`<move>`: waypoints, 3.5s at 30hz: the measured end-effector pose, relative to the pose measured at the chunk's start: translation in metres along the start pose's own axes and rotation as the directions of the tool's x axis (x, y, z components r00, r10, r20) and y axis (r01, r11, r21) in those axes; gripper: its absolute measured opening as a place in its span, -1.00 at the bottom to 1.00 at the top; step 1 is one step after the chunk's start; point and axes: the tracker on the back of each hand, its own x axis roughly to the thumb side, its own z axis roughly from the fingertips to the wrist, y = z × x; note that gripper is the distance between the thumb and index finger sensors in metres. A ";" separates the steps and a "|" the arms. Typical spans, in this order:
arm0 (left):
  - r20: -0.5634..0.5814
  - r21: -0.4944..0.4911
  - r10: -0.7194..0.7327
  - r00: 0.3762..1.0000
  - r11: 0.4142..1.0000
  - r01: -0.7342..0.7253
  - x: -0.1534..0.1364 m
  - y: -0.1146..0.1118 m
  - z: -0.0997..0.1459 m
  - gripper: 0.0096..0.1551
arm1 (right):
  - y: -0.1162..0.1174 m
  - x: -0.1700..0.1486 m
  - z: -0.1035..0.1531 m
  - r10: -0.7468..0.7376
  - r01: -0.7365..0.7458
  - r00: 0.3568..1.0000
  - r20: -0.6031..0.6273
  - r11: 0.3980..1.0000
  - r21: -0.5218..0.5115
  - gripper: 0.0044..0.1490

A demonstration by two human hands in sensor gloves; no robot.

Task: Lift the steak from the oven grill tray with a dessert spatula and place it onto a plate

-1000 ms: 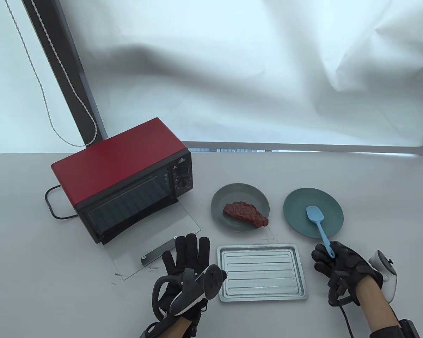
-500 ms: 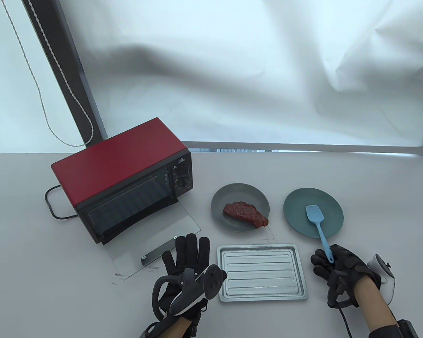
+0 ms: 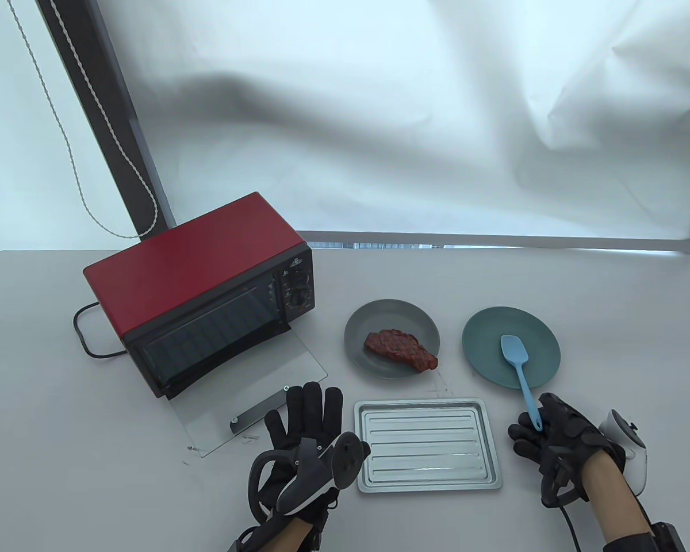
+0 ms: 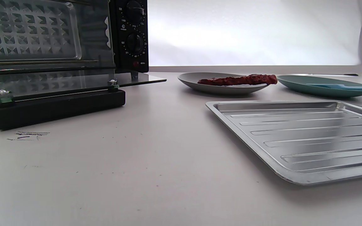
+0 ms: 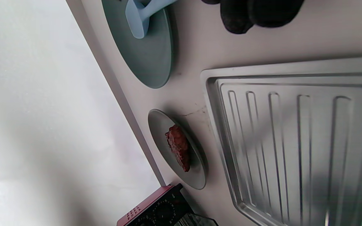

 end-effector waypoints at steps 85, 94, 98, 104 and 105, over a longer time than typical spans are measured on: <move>-0.496 -0.012 0.046 0.867 0.998 -0.060 -0.114 -0.005 -0.014 0.11 | 0.139 0.000 0.084 0.924 -0.766 -0.253 0.286 -0.011 -0.643 0.30; -0.529 -0.153 -0.008 0.849 0.984 -0.086 -0.126 -0.033 -0.025 0.13 | 0.139 0.000 0.085 0.926 -0.769 -0.251 0.282 -0.014 -0.639 0.29; -0.519 -0.173 -0.034 0.854 0.983 -0.066 -0.123 -0.036 -0.026 0.12 | 0.139 0.000 0.085 0.927 -0.771 -0.247 0.283 -0.011 -0.637 0.29; -0.504 -0.199 -0.045 0.863 0.978 -0.065 -0.119 -0.041 -0.029 0.09 | 0.139 0.000 0.084 0.927 -0.774 -0.244 0.287 -0.008 -0.633 0.28; -0.494 -0.212 -0.045 0.868 0.975 -0.070 -0.117 -0.042 -0.030 0.08 | 0.139 0.000 0.084 0.926 -0.776 -0.244 0.287 -0.008 -0.631 0.28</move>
